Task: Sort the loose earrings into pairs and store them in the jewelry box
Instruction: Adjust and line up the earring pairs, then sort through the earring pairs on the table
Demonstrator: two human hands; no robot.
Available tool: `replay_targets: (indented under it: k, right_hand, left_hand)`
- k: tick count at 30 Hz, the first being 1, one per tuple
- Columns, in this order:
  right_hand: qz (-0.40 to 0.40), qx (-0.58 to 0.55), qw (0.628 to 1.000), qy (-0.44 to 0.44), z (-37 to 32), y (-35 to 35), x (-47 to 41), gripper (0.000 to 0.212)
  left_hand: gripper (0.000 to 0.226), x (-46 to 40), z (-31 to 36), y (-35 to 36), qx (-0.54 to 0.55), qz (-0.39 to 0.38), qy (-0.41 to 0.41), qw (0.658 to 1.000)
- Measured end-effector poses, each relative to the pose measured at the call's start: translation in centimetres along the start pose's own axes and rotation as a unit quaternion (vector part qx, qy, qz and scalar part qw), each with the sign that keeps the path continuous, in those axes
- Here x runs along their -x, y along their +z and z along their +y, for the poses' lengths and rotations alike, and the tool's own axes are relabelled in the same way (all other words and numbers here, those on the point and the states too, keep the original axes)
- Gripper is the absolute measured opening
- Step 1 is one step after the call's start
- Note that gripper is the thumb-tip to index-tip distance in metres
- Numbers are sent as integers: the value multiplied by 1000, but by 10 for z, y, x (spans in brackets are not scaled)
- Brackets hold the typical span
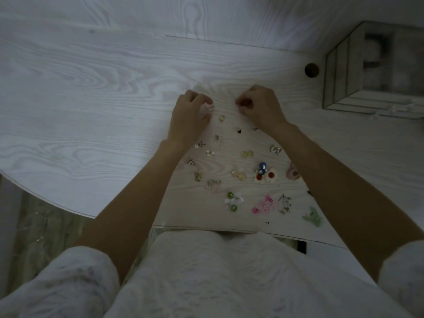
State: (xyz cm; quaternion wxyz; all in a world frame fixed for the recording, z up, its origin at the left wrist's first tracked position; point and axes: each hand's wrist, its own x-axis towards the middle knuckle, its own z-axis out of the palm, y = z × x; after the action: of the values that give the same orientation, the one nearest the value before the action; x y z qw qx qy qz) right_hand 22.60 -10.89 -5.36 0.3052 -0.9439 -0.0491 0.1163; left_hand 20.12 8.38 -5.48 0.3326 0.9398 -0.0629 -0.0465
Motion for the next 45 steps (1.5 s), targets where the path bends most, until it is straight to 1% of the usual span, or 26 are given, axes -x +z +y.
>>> replay_targets:
  k: [2,4,5,7,9,11,14,17,20,24,29,33,36,40,42,45]
  right_hand:
    - [7,16,1000,-8,1,0,3,17]
    - [21,31,999,-15,2,1,7,16]
    - [25,41,999,-15,1,2,7,16]
    - [34,67,997,-13,0,2,6,17]
    - [38,77,996,-17,0,1,5,16]
    - [36,71,997,-21,1,-1,8,15]
    - [50,41,997,-33,3,-8,28,16]
    - [55,20,998,-28,3,-6,61,17]
    - [38,30,999,-6,5,3,82,17]
    - [24,33,999,30,5,12,85,19]
    - [24,8,999,39,-1,15,80,25]
    - [53,-52,996,49,-3,15,84,27]
    - [66,-100,990,76,-8,18,85,30]
    - [76,-115,987,86,-10,20,88,30]
    - [89,-127,984,90,-8,15,90,27]
    - [141,-112,980,85,-2,-1,93,16]
  left_hand:
    - [21,9,18,1,3,1,45,999]
    - [22,17,39,10,-7,-43,85,995]
    - [25,19,46,16,-21,-66,87,994]
    - [29,19,52,28,-63,-111,65,990]
    - [26,18,54,36,-89,-127,53,986]
    - [19,17,56,38,-84,-120,49,988]
    - [14,19,55,34,-75,-112,55,989]
    - [18,23,51,30,-66,-128,68,987]
    - [21,28,50,31,-80,-134,73,985]
    - [23,28,47,32,-86,-110,50,989]
    - [19,28,47,31,-81,-122,35,989]
    - [21,29,51,33,-68,-127,31,989]
    - [21,30,54,37,-57,-123,35,990]
    - [23,33,54,37,-50,-114,31,992]
    - [25,36,52,33,-45,-108,29,993]
    - [22,41,46,24,-41,-74,33,996]
